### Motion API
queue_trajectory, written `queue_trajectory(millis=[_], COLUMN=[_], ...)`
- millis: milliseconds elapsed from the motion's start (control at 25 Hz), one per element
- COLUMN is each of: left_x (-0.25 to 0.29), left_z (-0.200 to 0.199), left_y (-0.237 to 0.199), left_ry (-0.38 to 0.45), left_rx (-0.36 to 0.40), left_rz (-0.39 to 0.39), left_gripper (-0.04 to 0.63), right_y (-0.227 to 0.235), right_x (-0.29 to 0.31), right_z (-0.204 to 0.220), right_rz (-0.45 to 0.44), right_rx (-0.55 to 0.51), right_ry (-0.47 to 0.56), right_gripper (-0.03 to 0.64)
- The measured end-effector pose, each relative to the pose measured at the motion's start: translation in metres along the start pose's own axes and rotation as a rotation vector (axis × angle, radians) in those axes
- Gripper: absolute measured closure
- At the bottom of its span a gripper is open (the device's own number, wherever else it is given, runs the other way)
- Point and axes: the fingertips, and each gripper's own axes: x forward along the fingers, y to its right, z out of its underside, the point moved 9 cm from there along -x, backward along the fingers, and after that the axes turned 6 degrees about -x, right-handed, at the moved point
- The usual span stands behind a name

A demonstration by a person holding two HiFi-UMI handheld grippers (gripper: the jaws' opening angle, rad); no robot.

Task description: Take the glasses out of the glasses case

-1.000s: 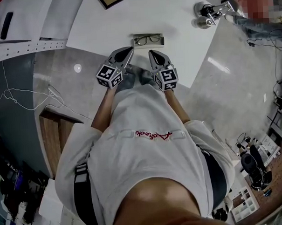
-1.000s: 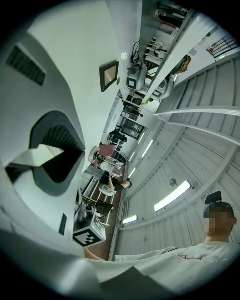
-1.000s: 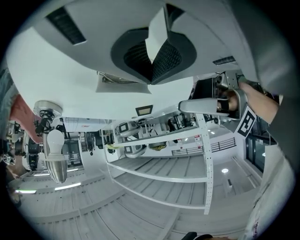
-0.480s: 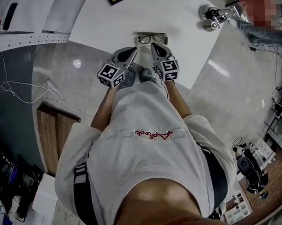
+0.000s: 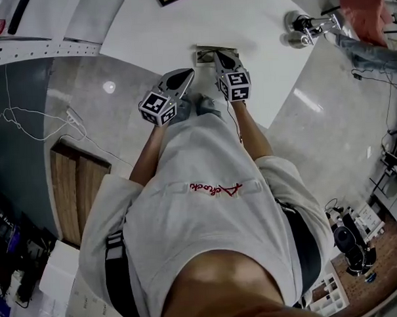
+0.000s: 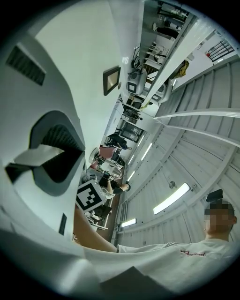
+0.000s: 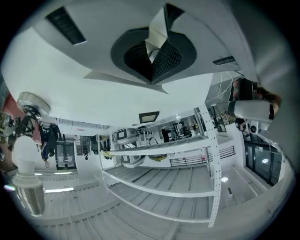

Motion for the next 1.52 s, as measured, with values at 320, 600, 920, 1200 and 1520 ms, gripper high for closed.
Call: queue_trajectory(millis=[320, 600, 920, 1200, 1520], left_x=[-0.004, -0.005, -0.007, -0.009, -0.014], left_z=[0.001, 0.0, 0.001, 0.0, 0.001], left_y=[0.0, 0.002, 0.001, 0.001, 0.003], left_ry=[0.015, 0.016, 0.032, 0.043, 0.039], left_rx=[-0.004, -0.008, -0.037, -0.032, -0.037], left_rz=[-0.013, -0.021, -0.022, -0.024, -0.032], left_gripper=[0.569, 0.569, 0.569, 0.569, 0.569], right_y=[-0.021, -0.03, -0.019, -0.015, -0.015], right_x=[0.002, 0.003, 0.01, 0.023, 0.035], right_z=[0.004, 0.015, 0.01, 0.013, 0.01], right_rz=[-0.069, -0.066, 0.024, 0.018, -0.001], right_rx=[-0.731, -1.193, -1.16, -1.206, -1.276], right_ry=[-0.177, -0.247, -0.261, -0.308, -0.322], right_gripper=[0.621, 0.621, 0.517, 0.485, 0.563])
